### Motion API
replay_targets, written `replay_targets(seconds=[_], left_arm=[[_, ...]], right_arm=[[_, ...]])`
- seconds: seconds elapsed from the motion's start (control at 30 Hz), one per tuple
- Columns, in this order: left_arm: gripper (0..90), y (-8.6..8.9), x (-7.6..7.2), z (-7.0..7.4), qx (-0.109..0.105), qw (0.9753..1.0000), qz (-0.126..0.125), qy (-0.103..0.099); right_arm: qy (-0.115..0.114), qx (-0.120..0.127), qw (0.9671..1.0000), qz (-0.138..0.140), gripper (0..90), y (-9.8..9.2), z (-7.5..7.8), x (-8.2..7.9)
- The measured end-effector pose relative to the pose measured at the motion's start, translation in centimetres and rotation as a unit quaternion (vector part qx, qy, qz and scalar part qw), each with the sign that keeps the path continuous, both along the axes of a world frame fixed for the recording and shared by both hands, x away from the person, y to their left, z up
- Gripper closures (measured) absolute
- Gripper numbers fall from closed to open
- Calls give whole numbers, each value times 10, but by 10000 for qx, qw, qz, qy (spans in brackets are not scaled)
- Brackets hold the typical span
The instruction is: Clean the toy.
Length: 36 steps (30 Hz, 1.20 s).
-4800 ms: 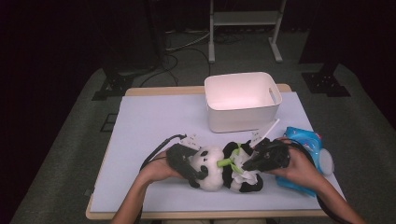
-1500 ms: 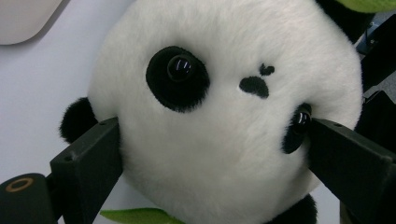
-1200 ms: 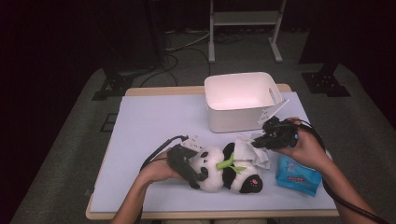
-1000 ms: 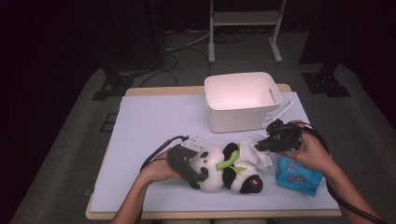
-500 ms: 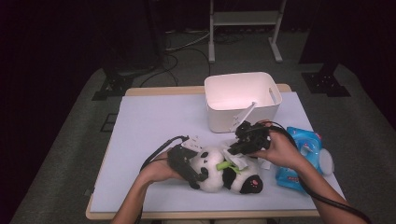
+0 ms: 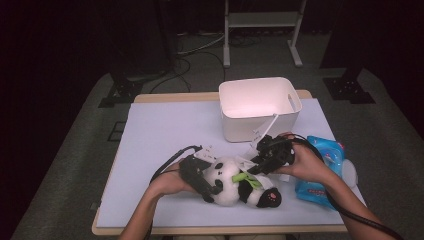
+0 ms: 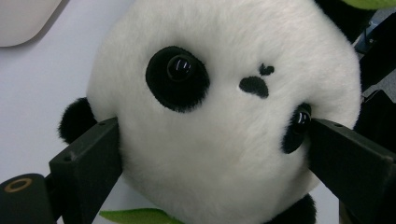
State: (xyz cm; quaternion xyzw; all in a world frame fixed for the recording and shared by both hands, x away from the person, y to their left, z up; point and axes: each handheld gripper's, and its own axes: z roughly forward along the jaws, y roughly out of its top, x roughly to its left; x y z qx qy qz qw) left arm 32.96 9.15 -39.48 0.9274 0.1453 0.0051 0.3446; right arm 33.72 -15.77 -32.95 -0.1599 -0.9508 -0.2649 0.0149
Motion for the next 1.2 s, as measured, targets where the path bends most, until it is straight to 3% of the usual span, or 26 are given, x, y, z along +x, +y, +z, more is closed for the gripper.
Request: replay_targets(seconds=[0.07,0.2,0.37,0.5,0.6,0.77,0.97,1.13,1.2], left_arm=[[61,0,0,0,36,10000,-29,-20],[56,-1,-1,0,55,10000,-6,-21],[54,-1,-1,0,66,10000,-6,-18],[54,-1,-1,0,49,10000,7,-30],[55,0,0,0,10,10000,30,3],[54,-1,0,0,15,10000,32,6],[54,-2,-1,1,63,10000,21,-36],[54,-2,-1,1,61,10000,21,-35],[54,-2,-1,1,55,10000,20,-24]], right_arm=[[40,29,9999,109,575,-1,-3,-3],[-164,-11,9998,140,581,3,-5,-9],[-284,-169,9995,-7,784,11,-9,-18],[-287,-207,9994,-28,819,7,-6,-21],[-258,-164,9995,-15,818,-4,-5,-22],[-162,-18,9996,-232,817,-28,-6,-25],[-107,-203,9990,-395,819,-52,-16,-35],[24,-171,9981,-592,820,-66,-30,-37],[128,-44,9977,-666,821,-70,-33,-37]])
